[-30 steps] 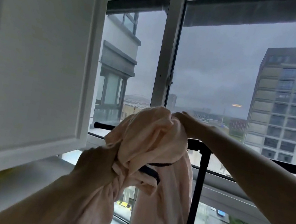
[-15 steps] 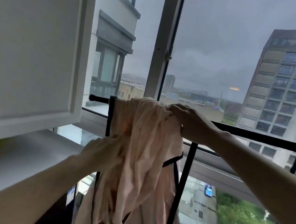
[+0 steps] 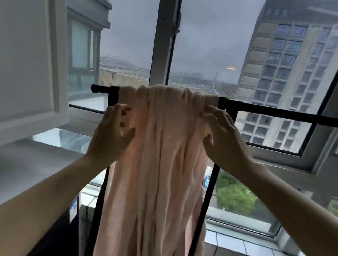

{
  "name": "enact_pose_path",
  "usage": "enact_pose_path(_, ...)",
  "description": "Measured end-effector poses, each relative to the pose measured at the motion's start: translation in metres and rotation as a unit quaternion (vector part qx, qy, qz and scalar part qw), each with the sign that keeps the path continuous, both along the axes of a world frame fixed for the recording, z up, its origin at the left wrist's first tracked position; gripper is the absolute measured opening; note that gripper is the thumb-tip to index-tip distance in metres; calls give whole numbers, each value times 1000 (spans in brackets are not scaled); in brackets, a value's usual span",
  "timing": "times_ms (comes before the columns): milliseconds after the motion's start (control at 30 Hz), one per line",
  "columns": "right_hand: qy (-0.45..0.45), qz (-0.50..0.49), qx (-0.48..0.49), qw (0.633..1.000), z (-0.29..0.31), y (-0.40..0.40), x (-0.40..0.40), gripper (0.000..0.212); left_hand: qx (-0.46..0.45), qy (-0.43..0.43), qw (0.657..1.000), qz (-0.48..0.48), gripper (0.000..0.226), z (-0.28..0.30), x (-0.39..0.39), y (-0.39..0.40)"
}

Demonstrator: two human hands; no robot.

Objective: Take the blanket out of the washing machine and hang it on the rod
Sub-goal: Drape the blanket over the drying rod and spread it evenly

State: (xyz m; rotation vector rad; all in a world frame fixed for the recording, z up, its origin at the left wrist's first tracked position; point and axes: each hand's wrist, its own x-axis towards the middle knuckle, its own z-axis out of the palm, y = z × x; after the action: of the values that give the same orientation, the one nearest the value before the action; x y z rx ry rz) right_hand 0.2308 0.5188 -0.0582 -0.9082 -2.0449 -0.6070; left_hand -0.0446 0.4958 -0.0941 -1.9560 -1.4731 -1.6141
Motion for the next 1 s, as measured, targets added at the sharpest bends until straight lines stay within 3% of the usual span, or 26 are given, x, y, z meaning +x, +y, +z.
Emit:
enact_pose_path(100, 65, 3, -23, 998, -13, -3, -8, 49, -7, -83, 996, 21, 55, 7, -14, 8)
enact_pose_path(167, 158, 1, -73, 985, -17, -6, -14, 51, -58, -166, 984, 19, 63, 14, -18, 14)
enact_pose_path(267, 261, -39, -188, 946, -14, -9, -20, 65, -216, -330, 916, -73, 76, 24, -24, 24)
enact_pose_path(333, 319, -29, -280, 905, -10, -9, -25, 75, -275, -365, 879, -135, 66, 25, -25, 26)
enact_pose_path(500, 407, 31, -354, 842, 1, 0, -44, 74, -215, -338, 898, -181, 12, 25, -14, 17)
enact_pose_path(633, 442, 100, -385, 804, 14, -2, -62, 57, -179, -264, 927, -196, 12, 41, -2, 12)
enact_pose_path(733, 462, 125, -380, 792, 19, 1, -72, 69, -173, -225, 932, -227, 22, 52, 10, 6)
enact_pose_path(867, 442, 96, -374, 810, 23, 2, -78, 71, -187, -214, 930, -231, 55, 55, 16, -1)
enact_pose_path(1000, 389, 7, -298, 871, 35, -6, -79, 68, -171, -179, 952, -179, 63, 61, 11, -2)
